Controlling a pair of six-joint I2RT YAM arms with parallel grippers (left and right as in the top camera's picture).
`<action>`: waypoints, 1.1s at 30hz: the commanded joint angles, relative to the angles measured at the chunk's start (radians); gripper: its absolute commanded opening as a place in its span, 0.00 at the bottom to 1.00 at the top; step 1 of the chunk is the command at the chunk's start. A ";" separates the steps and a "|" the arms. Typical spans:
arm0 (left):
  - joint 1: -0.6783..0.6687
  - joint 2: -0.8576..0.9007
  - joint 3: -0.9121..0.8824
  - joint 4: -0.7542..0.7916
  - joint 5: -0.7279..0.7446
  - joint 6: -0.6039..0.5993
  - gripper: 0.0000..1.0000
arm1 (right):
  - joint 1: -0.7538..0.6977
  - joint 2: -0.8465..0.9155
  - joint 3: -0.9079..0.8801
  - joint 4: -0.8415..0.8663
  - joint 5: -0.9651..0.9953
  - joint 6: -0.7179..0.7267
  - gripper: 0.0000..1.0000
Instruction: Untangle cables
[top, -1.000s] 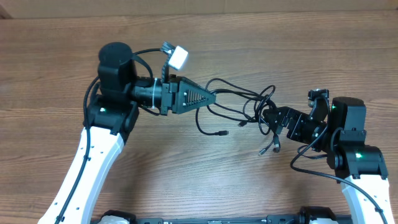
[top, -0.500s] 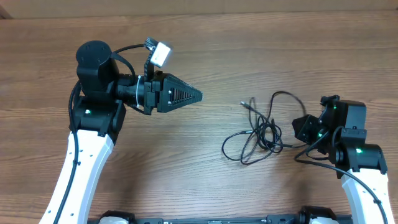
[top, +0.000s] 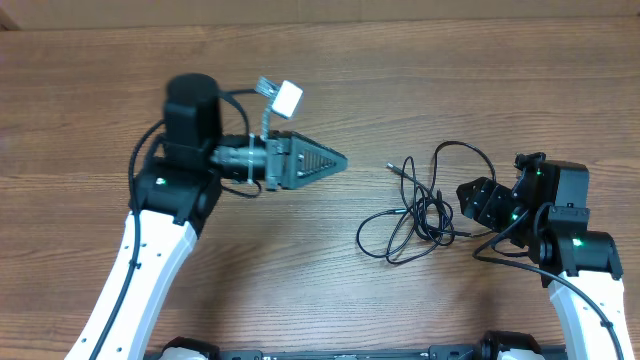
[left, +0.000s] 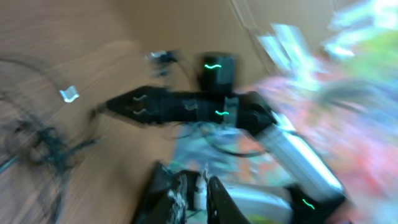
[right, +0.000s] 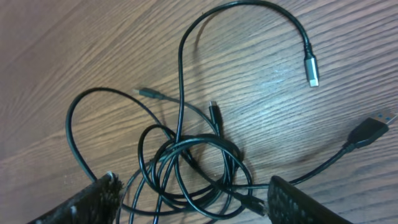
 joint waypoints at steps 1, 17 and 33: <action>-0.079 -0.015 0.013 -0.141 -0.493 0.163 0.11 | -0.002 -0.008 -0.003 0.005 -0.014 -0.001 0.76; -0.501 0.227 0.013 -0.239 -0.938 0.208 0.36 | -0.002 -0.008 -0.003 0.024 -0.020 0.196 1.00; -0.592 0.542 0.013 0.046 -0.819 0.154 0.48 | -0.002 -0.008 -0.003 0.024 -0.005 0.236 1.00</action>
